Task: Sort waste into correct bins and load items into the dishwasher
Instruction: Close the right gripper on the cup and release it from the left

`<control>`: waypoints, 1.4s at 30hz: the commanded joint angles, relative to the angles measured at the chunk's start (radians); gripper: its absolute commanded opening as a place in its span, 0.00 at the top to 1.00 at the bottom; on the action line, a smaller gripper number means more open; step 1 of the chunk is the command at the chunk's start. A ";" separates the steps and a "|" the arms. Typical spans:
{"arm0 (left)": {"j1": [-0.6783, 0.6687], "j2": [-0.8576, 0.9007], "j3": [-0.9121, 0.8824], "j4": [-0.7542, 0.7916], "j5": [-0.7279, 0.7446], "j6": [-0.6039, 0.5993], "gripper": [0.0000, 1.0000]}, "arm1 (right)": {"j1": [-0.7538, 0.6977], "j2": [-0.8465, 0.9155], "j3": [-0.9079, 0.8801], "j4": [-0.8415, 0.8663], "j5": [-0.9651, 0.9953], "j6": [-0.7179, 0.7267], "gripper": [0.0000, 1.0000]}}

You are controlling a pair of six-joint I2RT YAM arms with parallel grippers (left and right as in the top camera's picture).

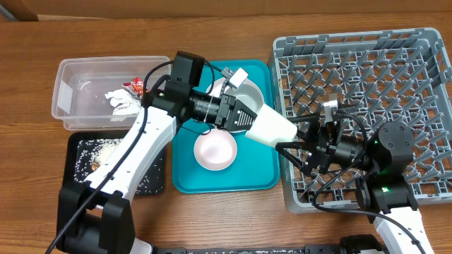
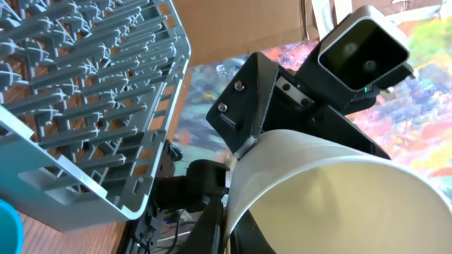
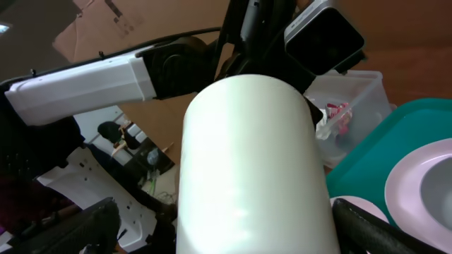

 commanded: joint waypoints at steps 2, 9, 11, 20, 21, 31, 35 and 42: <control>-0.026 -0.003 0.014 0.029 -0.041 0.029 0.96 | -0.002 -0.003 0.021 -0.018 -0.016 0.016 0.09; -0.042 -0.003 0.014 0.040 -0.085 0.018 0.96 | -0.002 -0.001 0.020 -0.060 -0.016 0.016 0.14; -0.042 -0.003 0.014 0.043 -0.086 0.017 0.96 | -0.002 -0.001 0.020 -0.061 -0.016 0.016 0.25; -0.042 -0.003 0.014 0.043 -0.094 0.018 0.96 | -0.002 -0.001 0.020 -0.103 -0.016 0.015 0.36; -0.042 -0.003 0.014 0.043 -0.094 0.018 0.96 | -0.002 -0.001 0.020 -0.102 -0.013 0.015 0.38; -0.030 -0.003 0.014 0.042 -0.378 0.018 0.58 | -0.002 0.000 0.020 -0.191 0.120 0.011 0.44; 0.006 -0.003 0.014 0.052 -0.578 -0.033 0.50 | -0.002 0.001 0.020 -0.199 0.121 0.007 0.45; 0.068 -0.003 0.014 0.037 -0.741 -0.058 0.00 | -0.002 0.011 0.020 -0.385 0.484 -0.126 0.45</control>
